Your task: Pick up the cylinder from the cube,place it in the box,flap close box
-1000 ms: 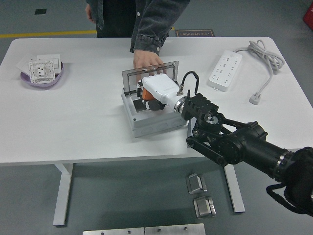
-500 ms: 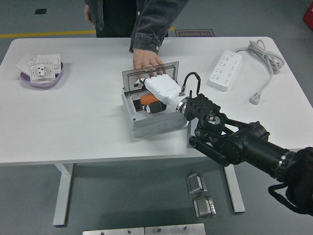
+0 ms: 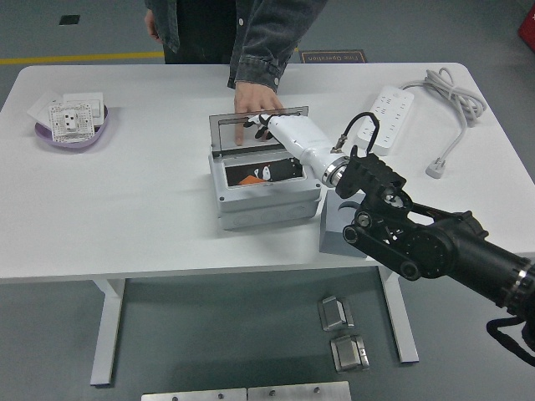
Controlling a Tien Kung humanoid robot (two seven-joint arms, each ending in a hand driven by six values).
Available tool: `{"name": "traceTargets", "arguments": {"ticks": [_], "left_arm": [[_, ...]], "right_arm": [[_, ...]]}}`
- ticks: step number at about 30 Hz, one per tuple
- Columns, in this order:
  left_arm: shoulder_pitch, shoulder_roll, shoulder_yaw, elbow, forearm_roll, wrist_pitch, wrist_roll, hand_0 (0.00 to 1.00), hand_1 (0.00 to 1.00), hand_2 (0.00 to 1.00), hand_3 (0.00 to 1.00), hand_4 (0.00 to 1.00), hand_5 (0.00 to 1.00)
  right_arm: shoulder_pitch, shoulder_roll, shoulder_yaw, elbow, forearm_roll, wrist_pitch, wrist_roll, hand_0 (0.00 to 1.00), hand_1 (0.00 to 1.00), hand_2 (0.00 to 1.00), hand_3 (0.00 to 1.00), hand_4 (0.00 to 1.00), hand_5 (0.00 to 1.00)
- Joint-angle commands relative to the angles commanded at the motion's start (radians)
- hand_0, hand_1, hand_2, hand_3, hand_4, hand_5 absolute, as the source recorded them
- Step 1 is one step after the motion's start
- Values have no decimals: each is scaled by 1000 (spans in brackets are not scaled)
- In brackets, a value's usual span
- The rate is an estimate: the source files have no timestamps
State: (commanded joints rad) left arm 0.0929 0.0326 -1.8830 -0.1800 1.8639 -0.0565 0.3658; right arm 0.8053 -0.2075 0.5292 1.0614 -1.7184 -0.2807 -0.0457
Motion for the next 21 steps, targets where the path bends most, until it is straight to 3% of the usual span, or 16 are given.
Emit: {"name": "traceTargets", "arguments": {"ticks": [5, 7, 8, 14, 21], "left_arm": [[-1, 1, 1, 0, -3, 0, 2, 743, 764, 759, 873, 544, 153], [-3, 2, 4, 0, -6, 0, 2, 743, 764, 759, 873, 544, 153], [-4, 2, 6, 0, -8, 0, 3, 742, 765, 759, 873, 543, 153], [-8, 6, 10, 0, -7, -1, 5, 742, 764, 758, 873, 542, 153], [-20, 13, 47, 0, -34, -1, 2, 742, 764, 758, 874, 542, 154]], "right_arm": [[21, -37, 67, 111, 15, 30, -26, 659, 594, 665, 792, 868, 290], [37, -36, 92, 127, 19, 37, -26, 659, 594, 665, 792, 868, 290], [46, -33, 104, 121, 20, 39, -23, 646, 579, 663, 774, 816, 279], [99, 7, 135, 18, 60, 37, 18, 637, 569, 661, 768, 814, 277], [138, 79, 111, -160, 137, 23, 80, 629, 563, 661, 754, 826, 287]]}}
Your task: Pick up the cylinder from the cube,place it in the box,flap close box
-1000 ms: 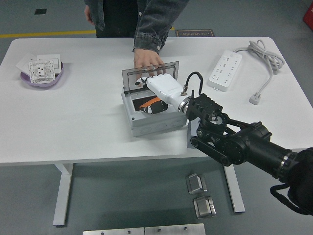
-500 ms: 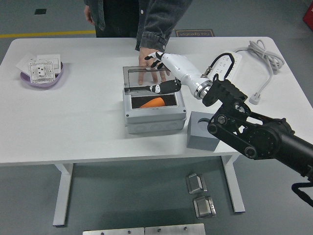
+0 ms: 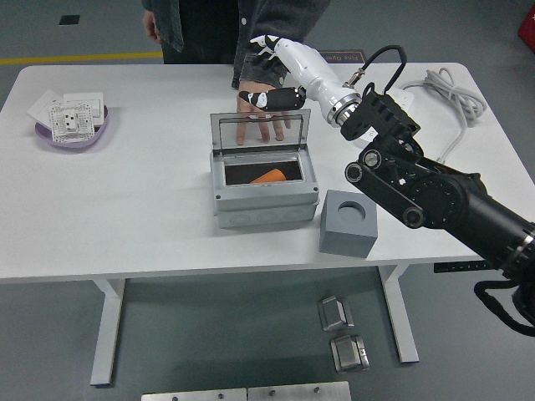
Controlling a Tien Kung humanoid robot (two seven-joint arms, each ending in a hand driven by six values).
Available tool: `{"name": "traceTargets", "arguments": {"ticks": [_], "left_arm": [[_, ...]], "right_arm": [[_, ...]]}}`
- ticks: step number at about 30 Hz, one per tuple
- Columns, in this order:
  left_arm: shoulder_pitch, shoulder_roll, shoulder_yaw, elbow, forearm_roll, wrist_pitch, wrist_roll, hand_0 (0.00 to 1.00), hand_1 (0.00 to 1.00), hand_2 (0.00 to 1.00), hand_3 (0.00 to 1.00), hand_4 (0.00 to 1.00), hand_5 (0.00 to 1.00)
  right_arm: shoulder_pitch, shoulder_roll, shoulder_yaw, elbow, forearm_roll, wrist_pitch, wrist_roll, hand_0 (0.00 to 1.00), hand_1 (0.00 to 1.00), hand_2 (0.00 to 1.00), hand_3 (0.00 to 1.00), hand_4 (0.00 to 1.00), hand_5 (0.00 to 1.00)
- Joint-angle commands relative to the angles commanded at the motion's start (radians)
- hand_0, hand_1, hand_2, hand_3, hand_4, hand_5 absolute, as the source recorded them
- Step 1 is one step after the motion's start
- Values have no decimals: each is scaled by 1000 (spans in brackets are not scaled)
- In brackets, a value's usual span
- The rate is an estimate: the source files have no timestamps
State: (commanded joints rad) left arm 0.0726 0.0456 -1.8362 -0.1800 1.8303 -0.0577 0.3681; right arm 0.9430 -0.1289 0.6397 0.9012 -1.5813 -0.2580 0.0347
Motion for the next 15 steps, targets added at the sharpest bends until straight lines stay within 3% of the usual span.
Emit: {"name": "traceTargets", "arguments": {"ticks": [8, 15], "left_arm": [[-2, 1, 24, 0, -18, -1, -3, 742, 764, 758, 874, 542, 155], [-3, -1, 35, 0, -32, 0, -4, 742, 765, 758, 873, 541, 154]], "right_arm": [[-11, 40, -52, -156, 60, -10, 29, 630, 547, 649, 738, 839, 285], [-30, 32, -113, -141, 84, -15, 31, 635, 545, 647, 732, 821, 298]]}}
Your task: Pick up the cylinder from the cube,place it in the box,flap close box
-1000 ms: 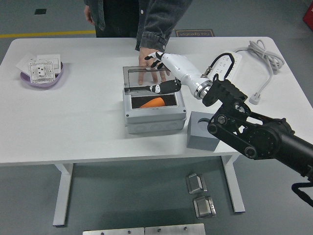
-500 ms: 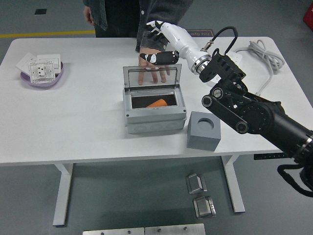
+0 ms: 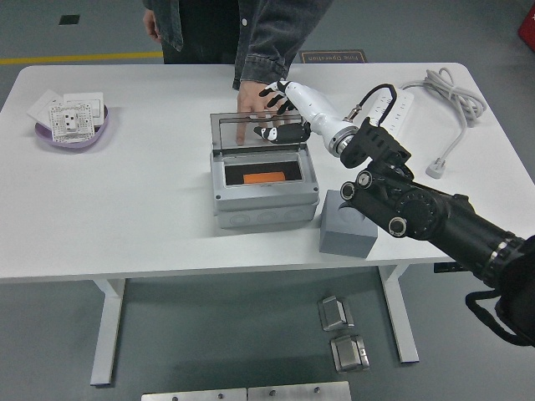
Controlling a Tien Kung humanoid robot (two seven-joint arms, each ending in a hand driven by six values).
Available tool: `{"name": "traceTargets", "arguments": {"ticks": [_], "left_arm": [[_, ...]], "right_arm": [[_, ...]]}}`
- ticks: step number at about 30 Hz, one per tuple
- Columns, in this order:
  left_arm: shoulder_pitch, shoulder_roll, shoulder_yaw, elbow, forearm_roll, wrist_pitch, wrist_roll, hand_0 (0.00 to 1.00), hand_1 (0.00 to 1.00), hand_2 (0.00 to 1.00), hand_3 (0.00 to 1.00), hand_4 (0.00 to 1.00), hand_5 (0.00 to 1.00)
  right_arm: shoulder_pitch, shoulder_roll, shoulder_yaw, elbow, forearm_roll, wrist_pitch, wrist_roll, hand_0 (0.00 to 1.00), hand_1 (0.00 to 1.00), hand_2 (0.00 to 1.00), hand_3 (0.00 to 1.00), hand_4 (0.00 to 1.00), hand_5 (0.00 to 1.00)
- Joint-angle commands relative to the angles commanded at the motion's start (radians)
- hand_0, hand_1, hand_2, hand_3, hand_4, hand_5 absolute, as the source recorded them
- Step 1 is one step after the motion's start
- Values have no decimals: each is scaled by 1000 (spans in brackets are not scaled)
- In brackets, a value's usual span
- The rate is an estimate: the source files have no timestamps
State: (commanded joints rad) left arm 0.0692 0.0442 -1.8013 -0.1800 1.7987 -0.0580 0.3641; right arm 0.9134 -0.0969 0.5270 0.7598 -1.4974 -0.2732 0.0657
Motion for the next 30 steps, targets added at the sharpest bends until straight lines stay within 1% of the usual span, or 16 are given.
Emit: {"name": "traceTargets", "arguments": {"ticks": [1, 2, 8, 11, 16, 19, 20, 23, 27, 30], "left_arm": [[0, 0, 2, 0, -2, 0, 0, 742, 765, 758, 873, 541, 154], [1, -1, 4, 0, -5, 0, 0, 742, 765, 758, 873, 541, 154], [6, -2, 10, 0, -16, 2, -2, 741, 764, 758, 873, 541, 153], [7, -2, 18, 0, -26, 3, -3, 741, 764, 758, 873, 541, 153], [9, -5, 31, 0, -42, 4, -6, 741, 764, 758, 873, 540, 154], [10, -7, 39, 0, -51, 4, -8, 741, 764, 758, 873, 540, 154], [10, -8, 40, 0, -53, 5, -9, 741, 763, 758, 873, 541, 153], [12, -8, 38, 0, -51, 5, -10, 741, 763, 758, 873, 541, 153], [16, -10, 31, 0, -45, 5, -8, 741, 763, 758, 873, 541, 156], [17, -12, 34, 0, -48, 6, -8, 741, 763, 758, 873, 541, 156]], "right_arm": [[-1, -5, -6, 10, 0, 0, -2, 635, 545, 647, 732, 821, 298], [-3, -13, -12, 26, -2, 0, -5, 634, 543, 648, 723, 792, 279], [-11, -73, -45, 137, -27, -4, -29, 630, 542, 648, 722, 787, 279], [-27, -105, -67, 203, -38, -7, -42, 630, 542, 648, 722, 787, 279], [-64, -137, -94, 262, -27, -16, -43, 625, 539, 646, 721, 782, 275], [-88, -151, -101, 284, -19, -22, -41, 625, 539, 646, 721, 782, 275], [-95, -155, -101, 290, -19, -24, -41, 593, 522, 645, 720, 777, 280], [-120, -164, -93, 316, -28, -28, -48, 593, 522, 645, 720, 777, 280], [-155, -160, -75, 341, -49, -33, -60, 591, 521, 641, 717, 770, 283], [-176, -151, -68, 346, -60, -34, -65, 591, 521, 641, 717, 770, 283]]}}
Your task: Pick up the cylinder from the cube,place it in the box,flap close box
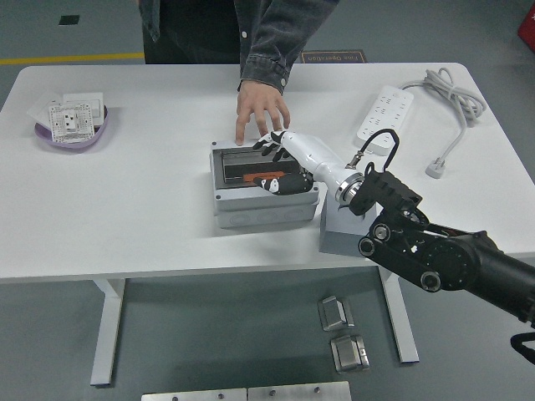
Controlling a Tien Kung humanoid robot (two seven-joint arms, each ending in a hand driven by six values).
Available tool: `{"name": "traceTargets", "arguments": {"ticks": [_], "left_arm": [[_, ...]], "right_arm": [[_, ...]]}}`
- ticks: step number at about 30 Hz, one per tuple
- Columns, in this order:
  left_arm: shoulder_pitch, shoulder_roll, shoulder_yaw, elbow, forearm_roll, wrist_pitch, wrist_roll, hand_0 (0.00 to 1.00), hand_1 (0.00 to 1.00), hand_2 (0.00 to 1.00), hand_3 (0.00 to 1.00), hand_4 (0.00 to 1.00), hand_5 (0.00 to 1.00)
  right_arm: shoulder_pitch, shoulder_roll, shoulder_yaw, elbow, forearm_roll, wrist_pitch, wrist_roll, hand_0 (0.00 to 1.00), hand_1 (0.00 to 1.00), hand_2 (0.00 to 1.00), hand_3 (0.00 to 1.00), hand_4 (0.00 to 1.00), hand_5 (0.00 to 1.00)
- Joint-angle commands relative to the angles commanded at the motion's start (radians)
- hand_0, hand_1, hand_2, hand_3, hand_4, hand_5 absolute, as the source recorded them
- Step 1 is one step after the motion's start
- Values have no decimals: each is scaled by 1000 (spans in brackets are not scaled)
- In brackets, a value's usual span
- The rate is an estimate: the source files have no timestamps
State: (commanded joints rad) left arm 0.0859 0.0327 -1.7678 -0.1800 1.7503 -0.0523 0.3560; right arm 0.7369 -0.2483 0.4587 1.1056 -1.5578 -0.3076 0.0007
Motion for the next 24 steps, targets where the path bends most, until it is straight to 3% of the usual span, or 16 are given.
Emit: {"name": "traceTargets", "arguments": {"ticks": [5, 9, 16, 20, 24], "left_arm": [[0, -1, 1, 0, -1, 0, 1, 741, 764, 758, 873, 541, 156], [2, -3, -20, 0, 18, -1, 4, 741, 763, 758, 873, 541, 156], [18, -5, -102, 0, 95, -4, 12, 741, 763, 758, 873, 541, 157], [23, -7, -124, 0, 113, -3, 10, 741, 763, 758, 873, 541, 157], [26, -10, -126, 0, 113, -4, 9, 741, 763, 758, 873, 541, 157]], "right_arm": [[-35, 0, 52, 10, -38, 1, -10, 575, 525, 643, 723, 763, 282], [-100, -25, 147, 52, -105, 11, -31, 569, 525, 640, 727, 760, 289], [-245, -67, 366, 199, -247, 32, -73, 551, 519, 641, 725, 761, 284], [-337, -61, 509, 289, -278, 10, -54, 551, 521, 641, 726, 756, 284], [-426, -39, 640, 347, -214, -34, 9, 551, 521, 641, 726, 756, 284]]}}
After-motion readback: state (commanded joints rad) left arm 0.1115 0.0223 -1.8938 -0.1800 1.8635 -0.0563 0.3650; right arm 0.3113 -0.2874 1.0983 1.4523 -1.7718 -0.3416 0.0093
